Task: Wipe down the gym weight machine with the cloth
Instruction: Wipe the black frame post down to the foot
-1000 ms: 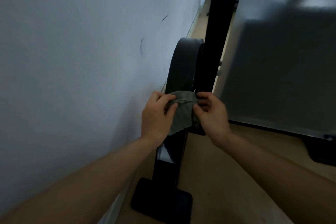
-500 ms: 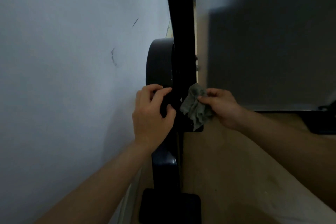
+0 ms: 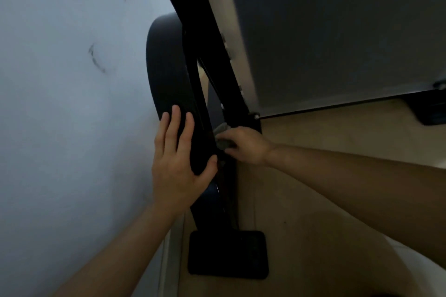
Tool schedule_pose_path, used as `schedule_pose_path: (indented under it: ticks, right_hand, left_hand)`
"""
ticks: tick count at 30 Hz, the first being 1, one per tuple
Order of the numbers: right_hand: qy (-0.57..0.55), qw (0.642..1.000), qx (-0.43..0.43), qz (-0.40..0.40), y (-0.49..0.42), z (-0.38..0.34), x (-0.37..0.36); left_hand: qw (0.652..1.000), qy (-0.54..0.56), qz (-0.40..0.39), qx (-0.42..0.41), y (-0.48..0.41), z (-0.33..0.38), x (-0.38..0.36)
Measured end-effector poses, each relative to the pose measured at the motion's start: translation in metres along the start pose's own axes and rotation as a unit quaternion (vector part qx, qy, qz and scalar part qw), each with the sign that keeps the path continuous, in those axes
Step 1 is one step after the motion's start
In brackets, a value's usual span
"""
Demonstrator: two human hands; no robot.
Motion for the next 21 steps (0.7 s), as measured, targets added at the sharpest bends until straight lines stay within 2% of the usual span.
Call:
schedule_pose_path:
  ticks: [3, 5, 8, 16, 19, 21]
  right_hand:
    - [0.205, 0.969, 0.078, -0.114, 0.014, 0.010, -0.046]
    - [0.260, 0.953, 0.111, -0.110, 0.022, 0.016, -0.050]
    - [0.278, 0.946, 0.141, -0.094, 0.018, 0.020, -0.047]
    - [0.255, 0.962, 0.057, -0.076, -0.009, 0.030, -0.043]
    - [0.243, 0.965, 0.100, -0.020, 0.009, 0.022, -0.052]
    - [0.249, 0.958, 0.141, -0.012, 0.026, 0.024, -0.063]
  left_hand:
    - [1.000, 0.000, 0.007, -0.006, 0.001, -0.002, -0.004]
    - [1.000, 0.006, 0.013, -0.003, 0.001, -0.003, -0.008]
    - [0.999, 0.021, 0.027, -0.009, 0.001, -0.003, -0.013]
    - [0.999, 0.018, 0.045, -0.016, -0.001, -0.004, -0.021]
    - [0.999, 0.020, 0.048, -0.016, -0.001, -0.003, -0.021]
    - [0.998, 0.020, 0.049, -0.017, -0.001, -0.003, -0.021]
Point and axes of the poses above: each hand's wrist, its own y-axis away from the middle knuckle, its own x-axis out of the back of the hand, z = x × y, the point moved 9 cm from there along -y, towards the middle knuckle, and after that the axes turned 6 degrees about y, right-handed, at the moved point
